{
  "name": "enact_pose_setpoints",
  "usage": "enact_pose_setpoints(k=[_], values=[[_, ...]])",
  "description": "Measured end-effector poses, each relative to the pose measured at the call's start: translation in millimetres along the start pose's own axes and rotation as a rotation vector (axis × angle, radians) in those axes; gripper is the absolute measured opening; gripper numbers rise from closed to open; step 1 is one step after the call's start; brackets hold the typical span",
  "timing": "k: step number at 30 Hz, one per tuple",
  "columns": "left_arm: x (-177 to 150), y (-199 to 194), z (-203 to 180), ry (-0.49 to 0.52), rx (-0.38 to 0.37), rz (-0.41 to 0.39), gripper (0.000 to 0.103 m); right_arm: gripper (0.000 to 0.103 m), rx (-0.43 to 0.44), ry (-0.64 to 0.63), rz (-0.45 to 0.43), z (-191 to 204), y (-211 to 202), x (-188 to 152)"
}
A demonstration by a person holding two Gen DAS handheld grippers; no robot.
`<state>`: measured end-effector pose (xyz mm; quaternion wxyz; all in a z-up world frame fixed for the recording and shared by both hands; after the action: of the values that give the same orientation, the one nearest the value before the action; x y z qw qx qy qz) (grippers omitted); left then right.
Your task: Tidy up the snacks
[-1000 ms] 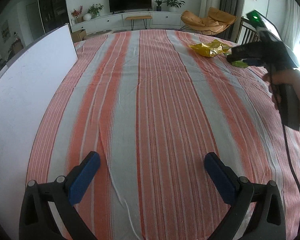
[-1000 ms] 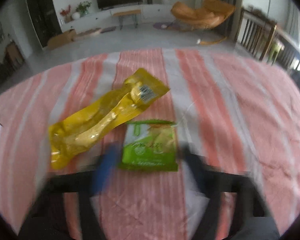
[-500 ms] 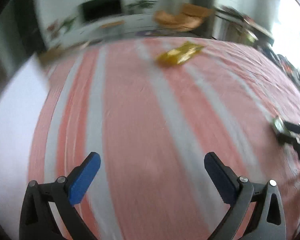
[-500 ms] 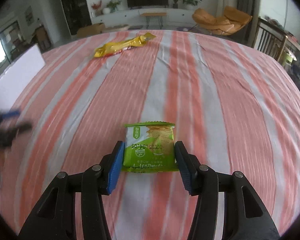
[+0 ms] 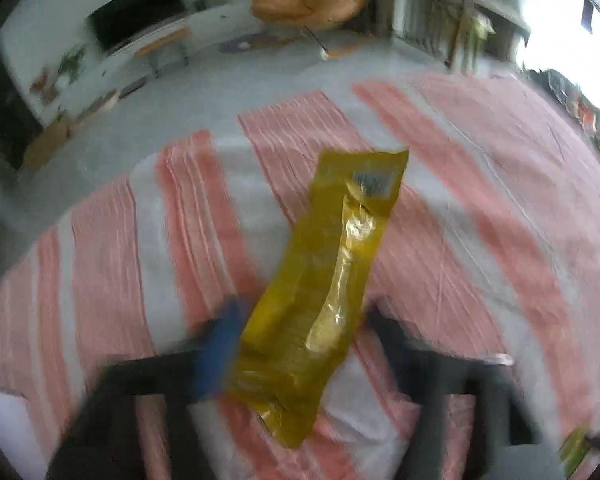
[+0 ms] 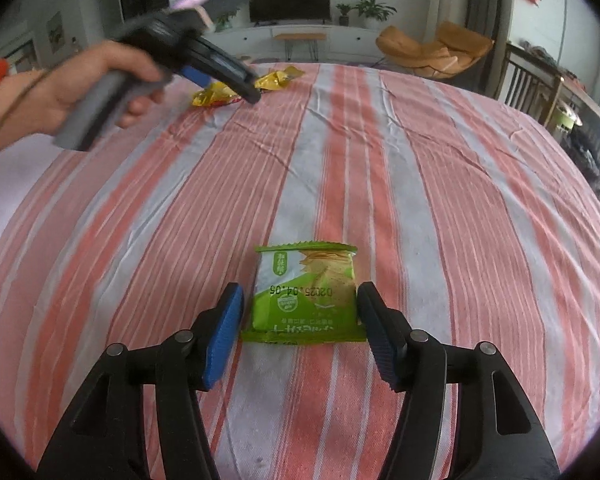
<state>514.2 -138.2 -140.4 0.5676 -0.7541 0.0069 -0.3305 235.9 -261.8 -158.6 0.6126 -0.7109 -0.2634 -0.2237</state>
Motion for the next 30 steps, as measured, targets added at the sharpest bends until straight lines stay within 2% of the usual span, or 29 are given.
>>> enact_pose_setpoints(k=[3, 5, 10, 14, 16, 18, 19, 20, 23, 25, 30], values=[[-19, -17, 1, -0.048, 0.008, -0.029, 0.042, 0.063, -0.004, -0.003, 0.000, 2, 0, 0], [-54, -36, 0, -0.087, 0.027, -0.036, 0.043, 0.063, -0.011, -0.009, 0.000, 2, 0, 0], [-185, -105, -15, -0.187, 0.072, -0.053, 0.043, 0.063, -0.012, -0.009, 0.000, 3, 0, -1], [-256, -145, -29, -0.247, 0.046, -0.088, 0.044, 0.060, -0.021, -0.013, -0.001, 3, 0, -1], [-272, -155, -27, -0.257, 0.045, -0.114, 0.049, 0.059, -0.012, 0.003, 0.001, 5, -4, -4], [-279, -152, -24, -0.238, 0.044, -0.125, 0.082, 0.060, 0.040, 0.031, 0.014, 14, -13, -10], [-281, -149, -23, -0.220, 0.059, -0.130, 0.087, 0.060, 0.055, 0.037, 0.018, 19, -17, -13], [-281, -146, -21, -0.193, 0.088, -0.133, 0.089, 0.062, 0.049, 0.038, 0.014, 22, -18, -15], [-277, -139, -15, -0.172, 0.125, -0.136, 0.096, 0.084, -0.020, 0.007, 0.016, 24, -13, -19], [-276, -137, -10, -0.210, 0.108, -0.150, 0.098, 0.088, -0.028, -0.015, 0.022, 28, -12, -20], [-281, -140, -2, -0.218, 0.124, -0.161, 0.103, 0.093, -0.027, -0.024, 0.028, 29, -11, -21]])
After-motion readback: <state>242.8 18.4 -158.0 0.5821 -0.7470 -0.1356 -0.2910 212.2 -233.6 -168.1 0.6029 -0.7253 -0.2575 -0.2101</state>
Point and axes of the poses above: each gripper's, at about its wrist camera, not at the fingertips, and y roughly the way its jaws point, z to its left, x to its top, the point moved 10 cm from there along y, roughly the way its jaws point, and after that the axes turned 10 degrees about -x, right-handed, at the moved point
